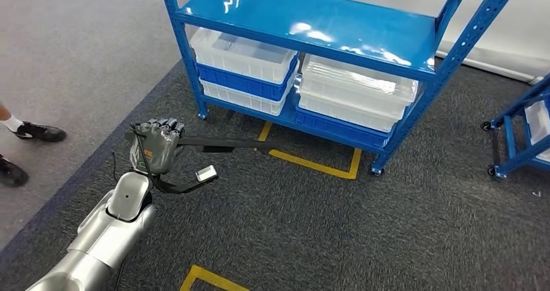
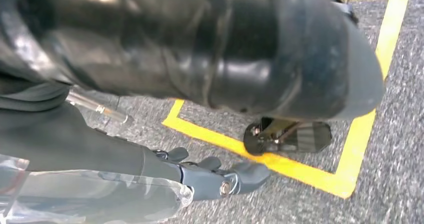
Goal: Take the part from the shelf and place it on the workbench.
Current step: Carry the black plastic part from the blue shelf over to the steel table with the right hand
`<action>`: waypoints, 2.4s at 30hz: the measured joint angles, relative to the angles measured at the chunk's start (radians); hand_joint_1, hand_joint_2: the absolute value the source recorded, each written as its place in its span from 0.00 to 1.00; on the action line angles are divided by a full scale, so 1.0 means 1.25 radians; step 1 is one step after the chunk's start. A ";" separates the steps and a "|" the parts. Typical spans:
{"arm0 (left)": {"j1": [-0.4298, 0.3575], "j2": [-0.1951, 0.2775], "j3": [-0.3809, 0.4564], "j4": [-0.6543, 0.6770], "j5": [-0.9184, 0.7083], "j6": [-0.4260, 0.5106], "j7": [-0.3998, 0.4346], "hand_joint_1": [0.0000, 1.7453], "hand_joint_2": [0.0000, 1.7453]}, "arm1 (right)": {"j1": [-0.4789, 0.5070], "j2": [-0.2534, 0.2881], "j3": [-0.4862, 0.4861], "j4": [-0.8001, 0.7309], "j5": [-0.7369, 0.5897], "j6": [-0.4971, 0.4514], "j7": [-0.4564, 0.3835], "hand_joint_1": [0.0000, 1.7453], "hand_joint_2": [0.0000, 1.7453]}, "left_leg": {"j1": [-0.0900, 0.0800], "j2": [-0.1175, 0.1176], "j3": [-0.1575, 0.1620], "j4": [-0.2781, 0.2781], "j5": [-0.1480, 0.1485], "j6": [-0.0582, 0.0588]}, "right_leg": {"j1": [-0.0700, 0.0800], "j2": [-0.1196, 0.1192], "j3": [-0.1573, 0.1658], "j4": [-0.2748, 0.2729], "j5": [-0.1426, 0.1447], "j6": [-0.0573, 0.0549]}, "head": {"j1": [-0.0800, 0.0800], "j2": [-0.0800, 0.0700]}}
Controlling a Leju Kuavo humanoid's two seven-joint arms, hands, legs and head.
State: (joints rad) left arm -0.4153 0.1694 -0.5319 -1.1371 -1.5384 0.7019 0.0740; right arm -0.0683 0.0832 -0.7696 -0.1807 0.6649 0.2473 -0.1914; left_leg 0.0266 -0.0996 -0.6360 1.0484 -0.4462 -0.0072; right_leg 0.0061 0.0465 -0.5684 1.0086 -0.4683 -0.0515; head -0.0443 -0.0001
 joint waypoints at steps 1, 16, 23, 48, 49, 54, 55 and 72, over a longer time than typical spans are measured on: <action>-0.001 0.000 0.001 -0.001 0.000 0.000 0.000 1.00 1.00 | 0.000 0.001 0.000 0.000 0.000 0.000 0.000 0.00 0.00 | -0.002 0.017 -0.009 0.016 -0.014 -0.003 | -0.004 -0.012 0.006 -0.017 0.009 0.001 | -0.001 0.000; -0.023 0.039 0.020 -0.060 0.018 -0.044 -0.022 1.00 1.00 | 0.007 0.003 0.000 0.000 0.002 0.005 -0.009 0.00 0.00 | 0.001 0.099 0.028 -0.014 -0.001 0.020 | -0.009 -0.095 -0.034 0.050 -0.023 0.055 | -0.001 0.000; -0.052 0.061 0.022 -0.089 0.031 -0.067 -0.037 1.00 1.00 | 0.014 0.002 0.000 0.001 0.002 0.005 -0.003 0.00 0.00 | 0.001 0.031 -0.006 -0.015 0.028 0.023 | -0.017 -0.034 -0.053 0.164 -0.086 0.059 | -0.001 0.000; -0.084 0.081 0.034 -0.124 0.048 -0.080 -0.044 1.00 1.00 | 0.010 -0.004 0.000 0.001 -0.004 0.011 -0.002 0.00 0.00 | -0.006 0.083 0.021 -0.019 0.008 0.029 | -0.007 -0.074 -0.028 0.103 -0.085 0.049 | -0.003 0.000; -0.087 0.080 0.034 -0.124 0.051 -0.081 -0.046 1.00 1.00 | 0.011 -0.004 0.000 0.001 -0.004 0.012 -0.002 0.00 0.00 | -0.006 0.075 0.018 -0.019 0.010 0.031 | -0.008 -0.055 -0.052 0.156 -0.112 0.050 | -0.003 0.000; -0.094 0.076 0.034 -0.124 0.064 -0.088 -0.051 1.00 1.00 | 0.015 -0.005 0.000 0.001 -0.004 0.012 -0.002 0.00 0.00 | -0.006 0.021 0.012 -0.018 0.018 0.028 | -0.013 -0.027 -0.050 0.152 -0.070 0.049 | -0.003 0.000; -0.096 0.075 0.034 -0.124 0.066 -0.088 -0.052 1.00 1.00 | 0.015 -0.006 0.000 0.001 -0.004 0.012 -0.002 0.00 0.00 | -0.007 0.011 0.010 -0.017 0.019 0.025 | -0.015 -0.005 -0.025 0.099 -0.046 0.046 | -0.003 0.000; -0.113 0.066 0.035 -0.131 0.093 -0.083 -0.055 1.00 1.00 | 0.014 -0.009 0.000 0.001 -0.004 0.012 -0.002 0.00 0.00 | -0.013 0.134 0.017 0.000 0.001 -0.001 | -0.001 -0.121 0.005 0.019 -0.025 0.026 | -0.005 0.000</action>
State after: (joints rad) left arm -0.5564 0.2517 -0.4880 -1.3005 -1.4224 0.5983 0.0048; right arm -0.0507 0.0721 -0.7699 -0.1801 0.6600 0.2621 -0.1934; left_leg 0.0099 0.0682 -0.6154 1.0490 -0.4446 -0.0080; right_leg 0.0044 -0.1048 -0.5619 1.0319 -0.4990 -0.0193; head -0.0507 -0.0002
